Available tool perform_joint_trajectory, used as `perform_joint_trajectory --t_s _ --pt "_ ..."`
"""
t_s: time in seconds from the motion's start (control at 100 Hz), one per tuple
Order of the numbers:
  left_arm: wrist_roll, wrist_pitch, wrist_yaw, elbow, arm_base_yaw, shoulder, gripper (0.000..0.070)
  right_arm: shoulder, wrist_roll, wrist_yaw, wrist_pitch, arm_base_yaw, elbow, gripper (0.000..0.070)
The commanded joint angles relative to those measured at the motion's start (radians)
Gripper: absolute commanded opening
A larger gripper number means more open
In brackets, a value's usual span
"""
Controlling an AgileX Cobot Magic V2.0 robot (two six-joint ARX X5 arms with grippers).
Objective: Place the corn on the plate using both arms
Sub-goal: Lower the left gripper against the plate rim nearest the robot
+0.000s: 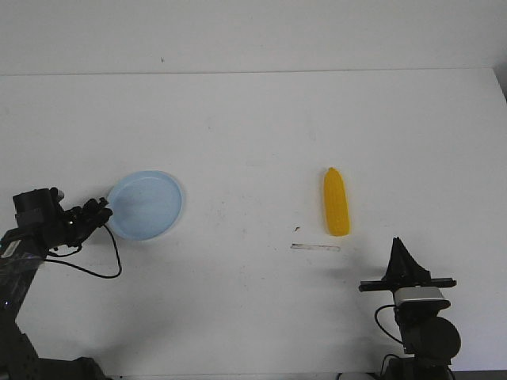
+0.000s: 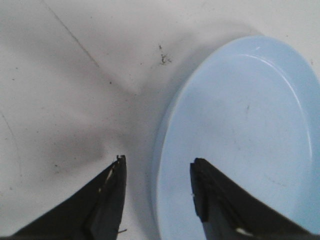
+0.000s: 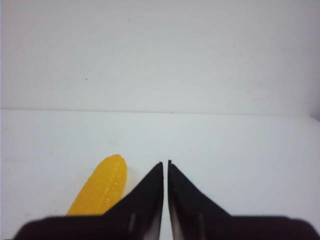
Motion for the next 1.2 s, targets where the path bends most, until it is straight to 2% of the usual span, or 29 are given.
perform_joint_trajectory --t_s 0.0,0.78,0.82,0.94,1.06,1.13,1.19 --pt "0.003 0.003 0.000 0.012 0.002 0.016 0.0257 0.002 -0.003 0.000 0.010 0.000 -0.001 0.0016" --pt "0.006 0.009 -0.001 0.012 -0.036 0.073 0.0236 0.002 -0.003 0.000 0.010 0.000 -0.001 0.0016" --pt "0.006 0.009 -0.001 0.012 -0.039 0.073 0.0218 0.002 -0.003 0.000 0.010 0.000 -0.001 0.0016" --pt "0.006 0.009 -0.001 0.012 -0.043 0.073 0.0068 0.002 -0.003 0.000 0.010 0.000 -0.001 0.0016" --pt "0.006 0.008 -0.001 0.012 -0.043 0.074 0.0064 0.002 -0.003 0.000 0.010 0.000 -0.001 0.0016" --pt "0.006 0.007 -0.001 0.012 -0.043 0.074 0.0000 0.002 -0.003 0.000 0.010 0.000 -0.001 0.0016" --pt "0.006 0.005 -0.001 0.012 -0.043 0.073 0.0000 0.002 -0.003 0.000 0.010 0.000 -0.001 0.0016"
